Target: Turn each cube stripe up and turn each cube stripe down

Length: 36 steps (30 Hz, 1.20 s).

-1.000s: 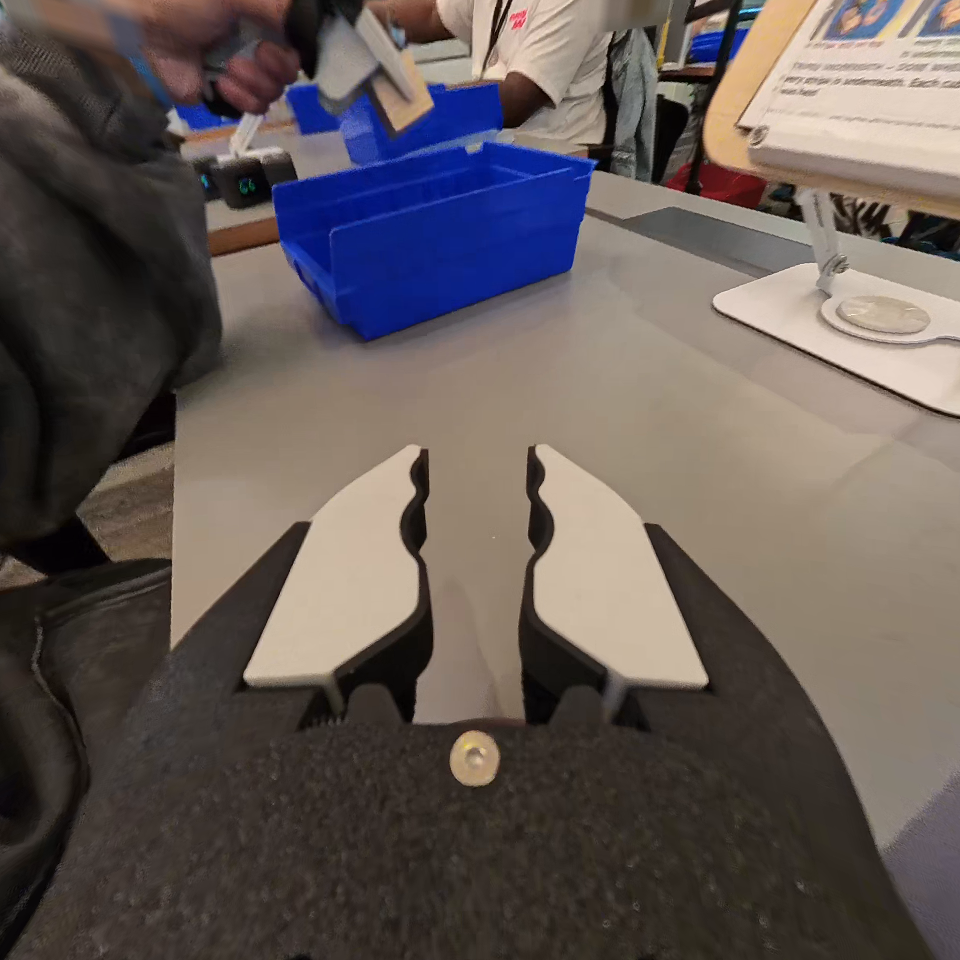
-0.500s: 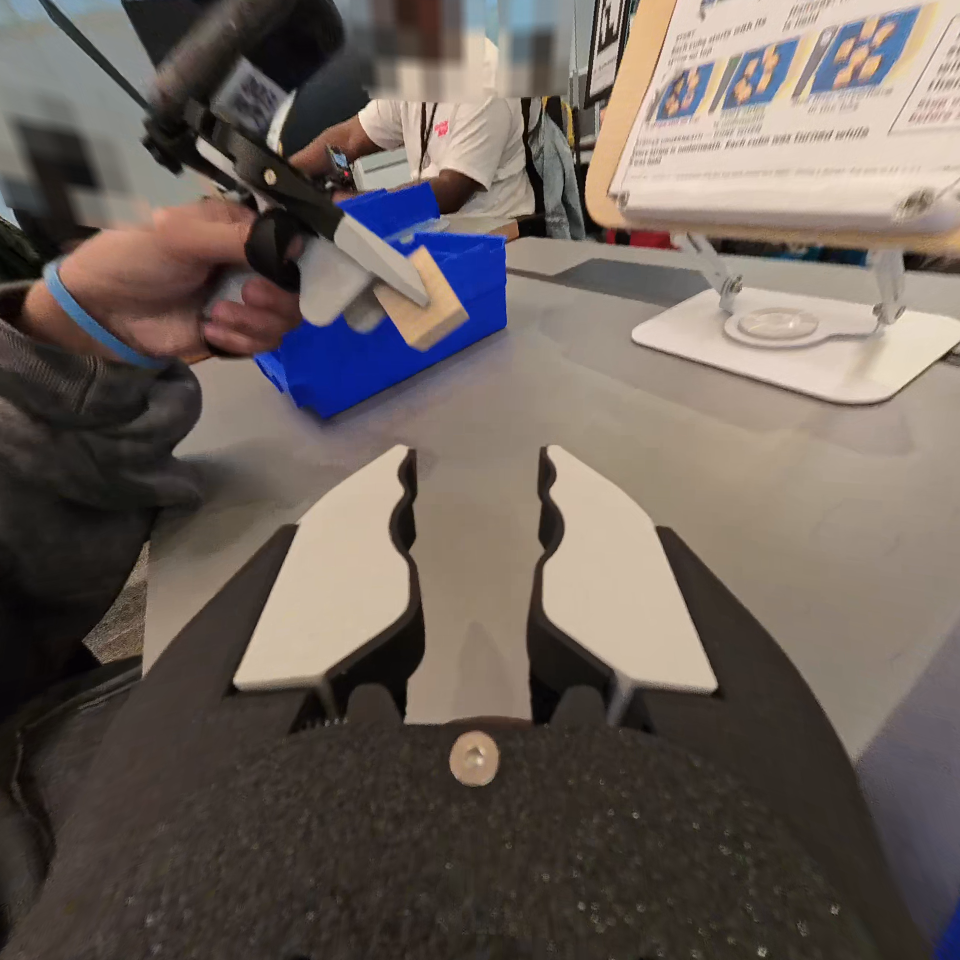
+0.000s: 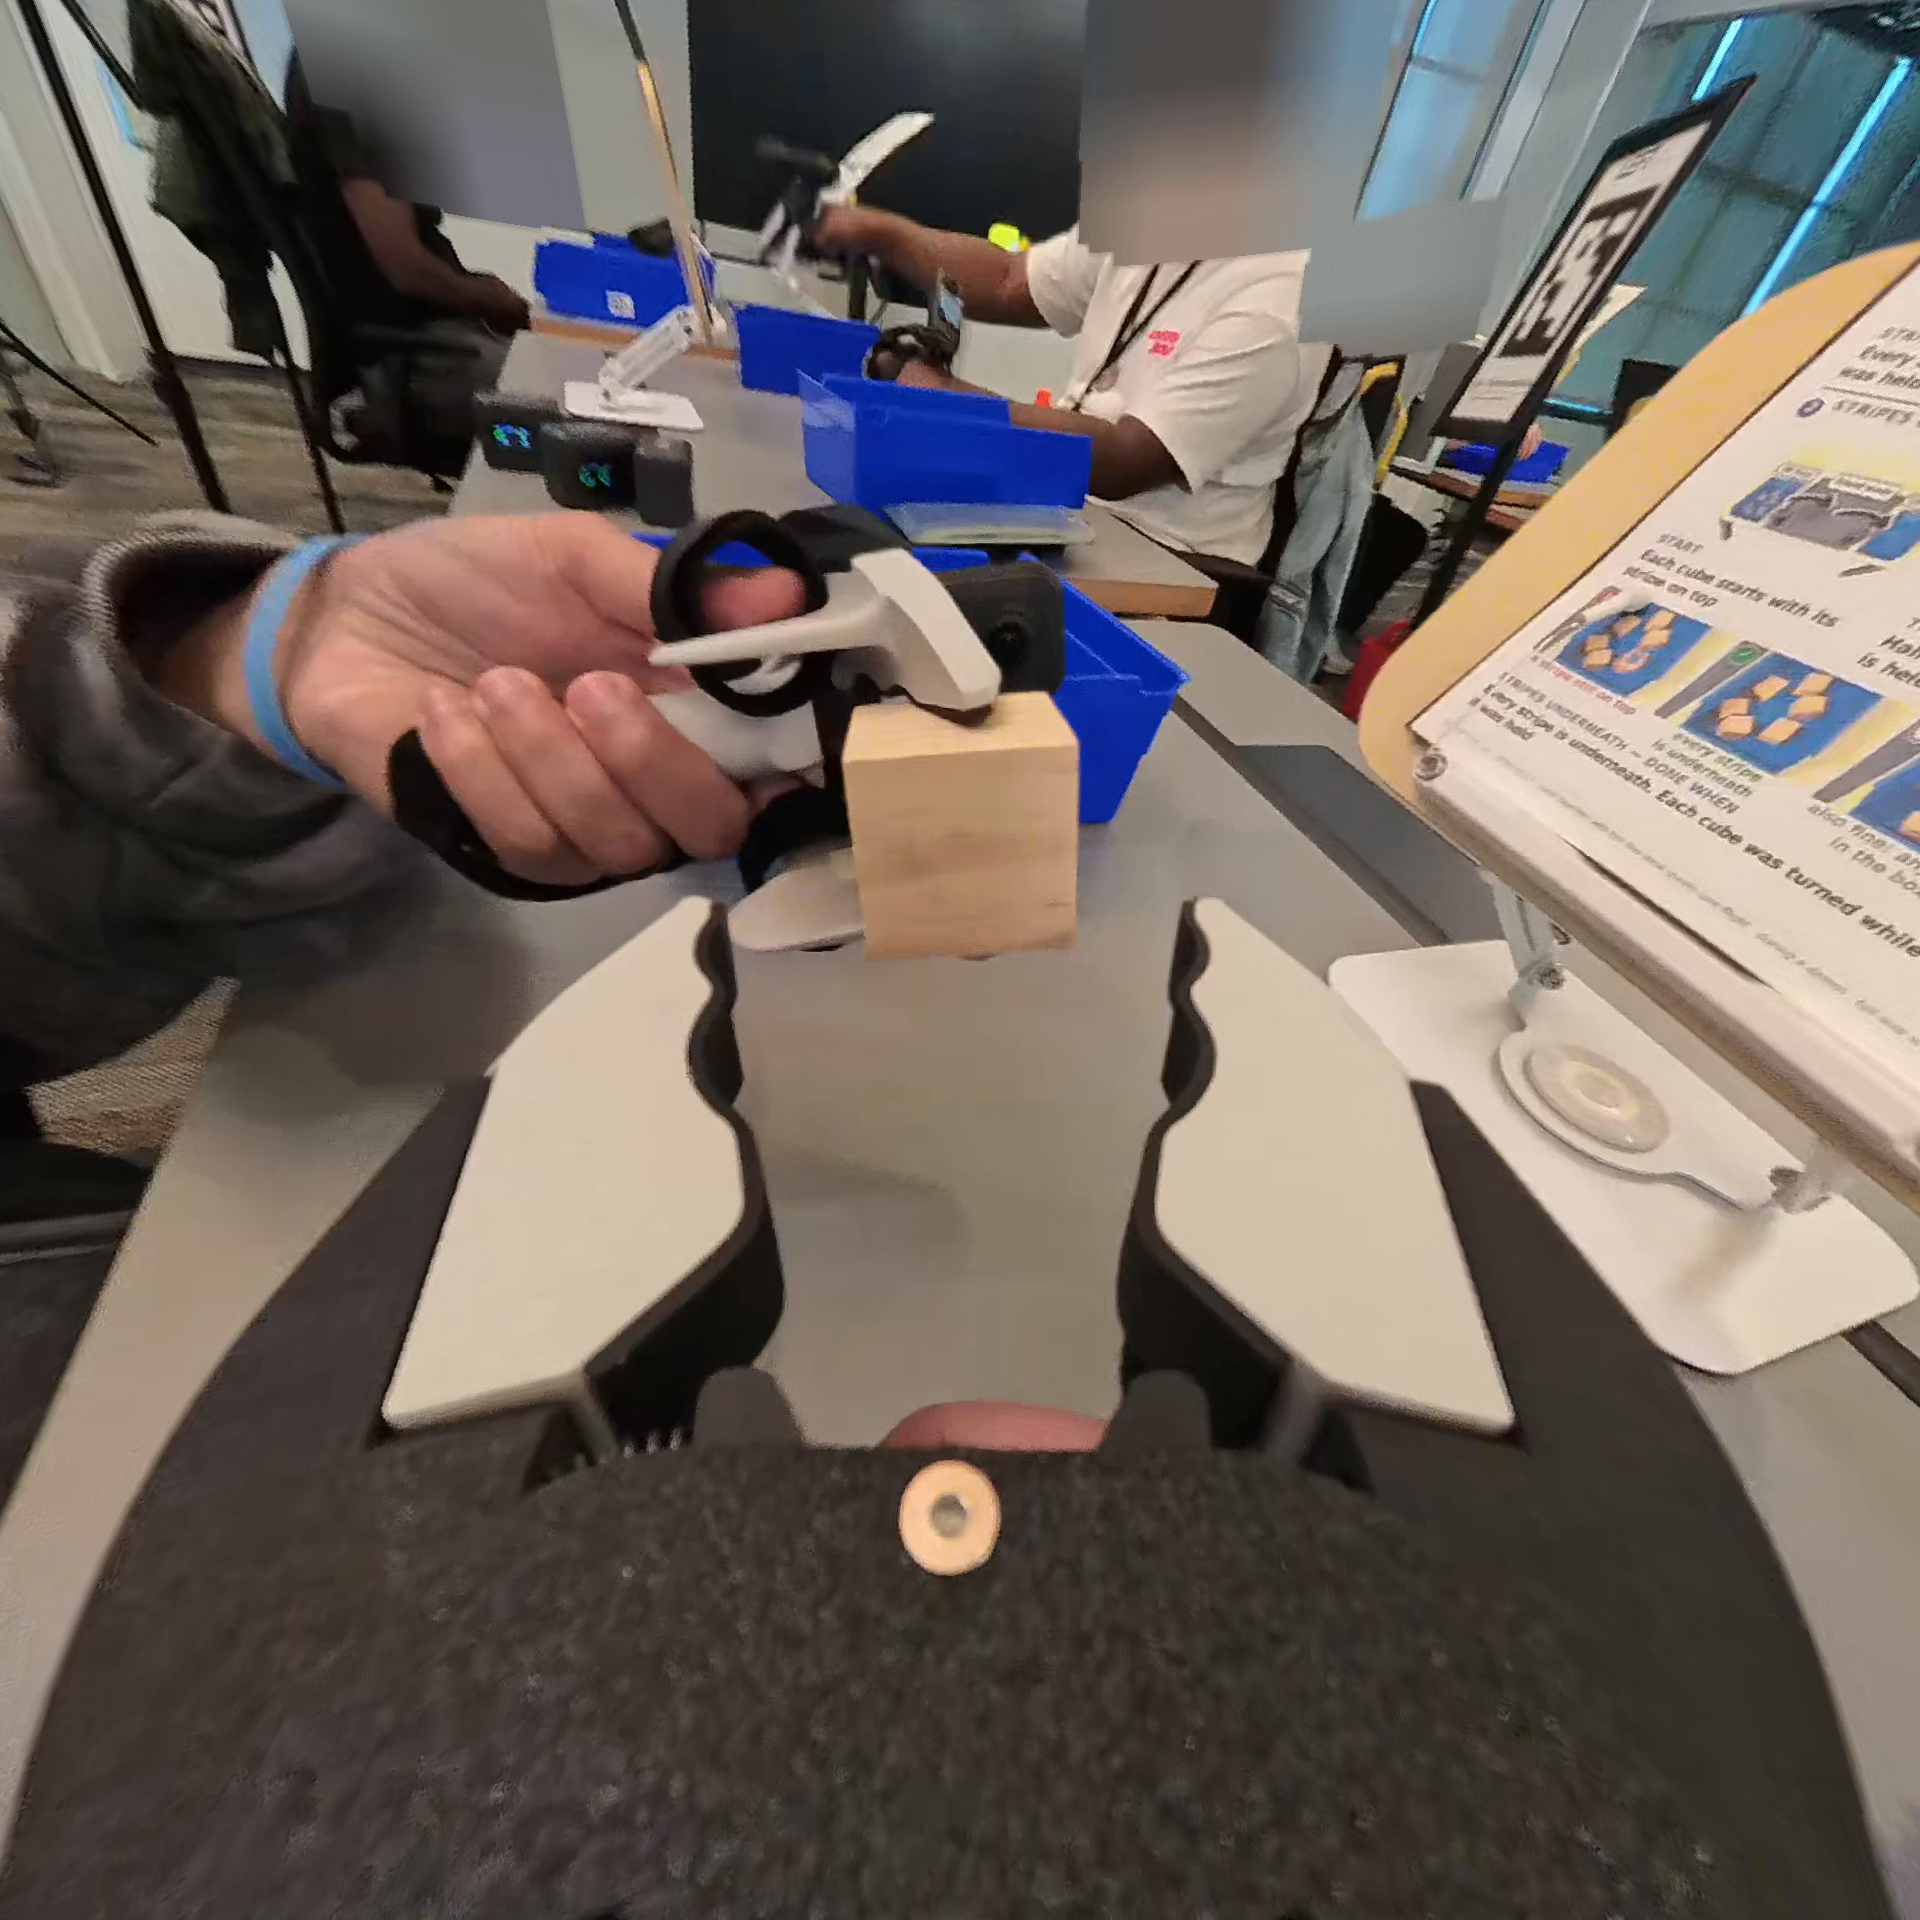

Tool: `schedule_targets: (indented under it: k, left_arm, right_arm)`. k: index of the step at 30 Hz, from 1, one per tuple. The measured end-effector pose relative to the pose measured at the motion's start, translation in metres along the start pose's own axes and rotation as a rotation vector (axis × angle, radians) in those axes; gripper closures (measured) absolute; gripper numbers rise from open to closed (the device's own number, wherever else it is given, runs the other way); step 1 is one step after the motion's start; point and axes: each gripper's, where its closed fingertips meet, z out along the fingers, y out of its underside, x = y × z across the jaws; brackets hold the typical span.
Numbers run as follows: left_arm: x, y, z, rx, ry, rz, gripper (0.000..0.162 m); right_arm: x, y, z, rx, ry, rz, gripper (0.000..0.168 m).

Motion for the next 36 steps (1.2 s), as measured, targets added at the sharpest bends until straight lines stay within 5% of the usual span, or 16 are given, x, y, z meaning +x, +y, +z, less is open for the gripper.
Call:
schedule_targets:
  k: [8, 10, 16, 22, 27, 36]
  left_arm:
    - [-0.014, 0.014, 0.012, -0.046, -0.021, -0.030, 0.118]
    - [-0.015, 0.018, 0.014, -0.065, -0.020, -0.040, 0.118]
    - [-0.011, 0.029, 0.015, -0.134, 0.016, -0.056, 0.118]
    - [-0.009, 0.044, -0.011, -0.172, -0.116, 0.280, 0.092]
    - [-0.043, 0.073, -0.048, -0.123, -0.367, 0.634, 0.094]
    - [-0.049, 0.080, -0.061, -0.085, -0.496, 0.851, 0.099]
  right_arm:
    - [0.002, 0.006, 0.006, 0.007, 0.094, -0.074, 0.095]
    - [-0.006, 0.011, 0.009, -0.019, 0.065, -0.093, 0.122]
    - [-0.013, 0.008, 0.005, -0.006, -0.002, -0.055, 0.123]
    - [-0.001, -0.012, -0.026, 0.012, 0.033, -0.045, 0.123]
    - [0.021, -0.030, -0.071, 0.006, 0.114, -0.008, 0.122]
    - [0.086, -0.023, -0.139, -0.085, 0.375, 0.338, 0.122]
